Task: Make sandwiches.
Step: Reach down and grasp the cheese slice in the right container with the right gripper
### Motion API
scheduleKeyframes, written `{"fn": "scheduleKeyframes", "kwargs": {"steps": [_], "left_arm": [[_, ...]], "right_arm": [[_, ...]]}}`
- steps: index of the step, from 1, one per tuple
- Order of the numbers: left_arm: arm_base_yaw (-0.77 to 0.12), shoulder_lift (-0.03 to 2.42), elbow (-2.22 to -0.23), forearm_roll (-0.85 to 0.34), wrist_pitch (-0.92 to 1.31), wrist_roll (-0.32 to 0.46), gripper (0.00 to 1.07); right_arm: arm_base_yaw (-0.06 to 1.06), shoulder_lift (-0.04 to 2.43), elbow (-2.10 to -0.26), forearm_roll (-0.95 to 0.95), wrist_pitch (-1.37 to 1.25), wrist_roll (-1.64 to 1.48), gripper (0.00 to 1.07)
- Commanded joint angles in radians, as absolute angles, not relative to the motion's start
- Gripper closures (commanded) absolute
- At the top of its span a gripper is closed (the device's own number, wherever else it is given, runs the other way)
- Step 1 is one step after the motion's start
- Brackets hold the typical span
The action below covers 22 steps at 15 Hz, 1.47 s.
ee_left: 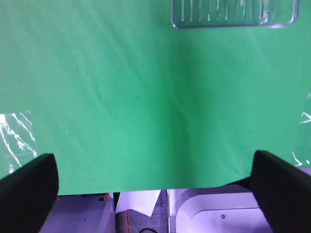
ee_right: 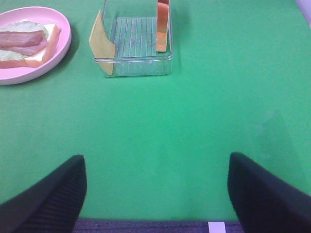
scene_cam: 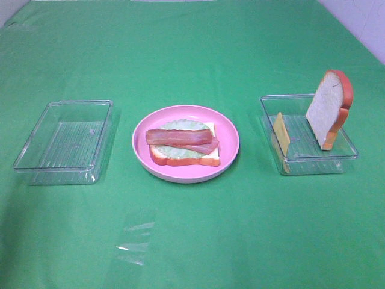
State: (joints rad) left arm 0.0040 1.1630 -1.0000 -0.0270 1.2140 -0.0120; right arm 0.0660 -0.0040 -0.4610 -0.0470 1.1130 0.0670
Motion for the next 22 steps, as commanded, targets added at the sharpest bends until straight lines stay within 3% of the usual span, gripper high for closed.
{"fn": "scheduleKeyframes", "kwargs": {"steps": [1, 5, 9, 15, 22], "left_arm": [[0.004, 0.894, -0.861, -0.030, 1.180, -0.011, 0.06], [0.004, 0.449, -0.699, 0.013, 1.095, -0.009, 0.06], [0.004, 0.153, -0.559, 0.013, 1.086, -0.009, 0.06], [0.004, -0.030, -0.515, 0.020, 1.073, -0.010, 0.06], [0.004, -0.025, -0.515, 0.018, 1.072, -0.012, 0.06]], "right_arm": [[0.068, -0.030, -0.457, -0.042, 1.110, 0.061, 0.30], [0.068, -0.030, -0.457, -0.043, 1.108, 0.061, 0.30], [0.068, -0.030, -0.457, -0.040, 1.107, 0.061, 0.30], [0.068, -0.030, -0.457, -0.040, 1.108, 0.061, 0.30], [0.068, 0.062, -0.480, -0.024, 1.127, 0.061, 0.31]]}}
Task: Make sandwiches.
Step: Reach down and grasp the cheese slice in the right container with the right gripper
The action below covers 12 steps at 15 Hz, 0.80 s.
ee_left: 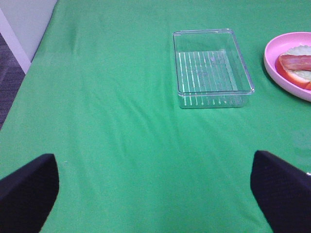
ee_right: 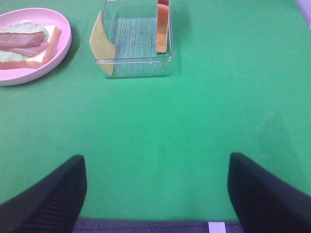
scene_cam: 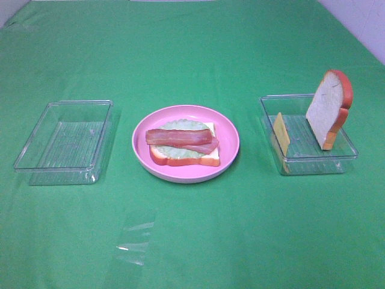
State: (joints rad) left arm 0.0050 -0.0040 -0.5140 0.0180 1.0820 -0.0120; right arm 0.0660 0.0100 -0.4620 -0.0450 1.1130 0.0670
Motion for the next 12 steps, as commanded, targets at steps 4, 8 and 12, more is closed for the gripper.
{"fn": "scheduleKeyframes", "kwargs": {"steps": [4, 8, 12], "left_arm": [[0.004, -0.024, -0.515, 0.018, 1.072, -0.012, 0.06], [0.004, -0.024, -0.515, 0.018, 1.072, -0.012, 0.06], [0.004, -0.024, -0.515, 0.018, 1.072, -0.012, 0.06]], "right_arm": [[0.068, 0.581, -0.685, 0.062, 1.164, 0.037, 0.32], [0.068, 0.981, -0.858, 0.062, 1.133, 0.012, 0.31], [0.075, 1.295, -1.050, 0.118, 1.062, -0.038, 0.31]]}}
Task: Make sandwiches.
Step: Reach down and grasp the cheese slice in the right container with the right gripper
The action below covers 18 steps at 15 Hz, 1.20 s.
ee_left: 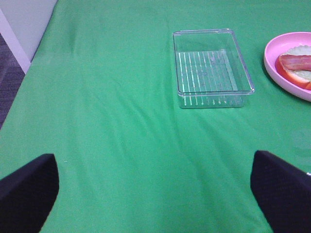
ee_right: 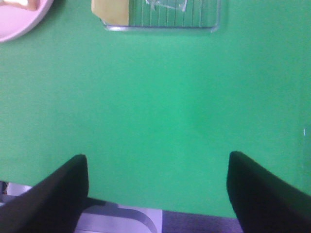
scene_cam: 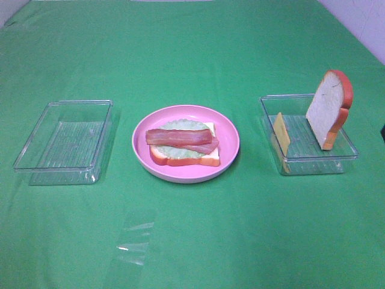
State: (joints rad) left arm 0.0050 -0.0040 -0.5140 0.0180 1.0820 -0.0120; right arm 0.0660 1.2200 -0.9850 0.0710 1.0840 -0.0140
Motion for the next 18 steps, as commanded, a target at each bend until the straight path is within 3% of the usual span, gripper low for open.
{"fn": "scheduleKeyframes", "kwargs": {"steps": [1, 3, 6, 18], "left_arm": [[0.004, -0.024, -0.515, 0.018, 1.072, -0.012, 0.06], [0.004, -0.024, -0.515, 0.018, 1.072, -0.012, 0.06], [0.004, -0.024, -0.515, 0.018, 1.072, -0.012, 0.06], [0.004, -0.024, -0.515, 0.018, 1.072, -0.012, 0.06]], "right_arm": [[0.106, 1.363, -1.101, 0.135, 1.050, -0.037, 0.31], [0.209, 1.529, -1.228, 0.135, 1.004, 0.017, 0.25], [0.234, 1.711, -1.338, 0.147, 1.005, 0.076, 0.16], [0.229, 2.024, -1.424, 0.097, 0.890, 0.065, 0.16]]}}
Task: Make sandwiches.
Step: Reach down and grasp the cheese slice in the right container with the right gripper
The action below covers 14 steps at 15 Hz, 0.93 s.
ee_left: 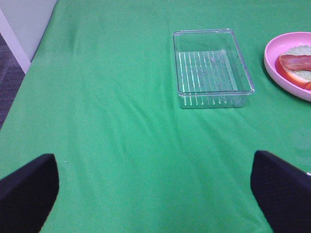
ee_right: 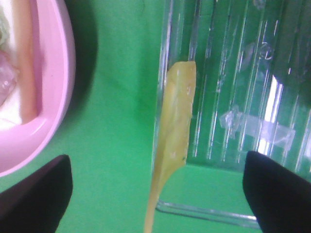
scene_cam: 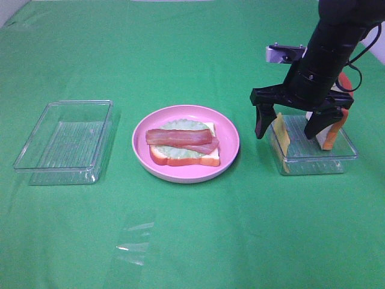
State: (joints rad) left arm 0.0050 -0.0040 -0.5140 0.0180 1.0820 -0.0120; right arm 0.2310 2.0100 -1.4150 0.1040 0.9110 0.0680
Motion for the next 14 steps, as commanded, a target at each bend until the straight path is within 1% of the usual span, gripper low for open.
{"fn": "scheduleKeyframes", "kwargs": {"steps": [1, 4, 5, 7, 8, 14], "left_arm": [[0.004, -0.024, -0.515, 0.018, 1.072, -0.012, 0.06], [0.004, -0.024, -0.515, 0.018, 1.072, -0.012, 0.06], [0.004, -0.024, -0.515, 0.018, 1.072, -0.012, 0.06], [0.004, -0.024, -0.515, 0.018, 1.072, -0.012, 0.06], [0.004, -0.024, -0.515, 0.018, 1.072, -0.012, 0.06], [0.004, -0.024, -0.515, 0.018, 1.072, -0.012, 0.06]], "right_arm": [[0.229, 2.031, -1.424, 0.097, 0.885, 0.065, 0.17], [0.229, 2.039, -1.424, 0.093, 0.889, 0.065, 0.33], [0.229, 2.039, -1.424, 0.093, 0.891, 0.065, 0.36], [0.229, 2.039, -1.424, 0.092, 0.892, 0.071, 0.50], [0.229, 2.039, -1.424, 0.089, 0.889, 0.076, 0.51], [0.229, 2.039, -1.424, 0.094, 0.892, 0.076, 0.51]]}}
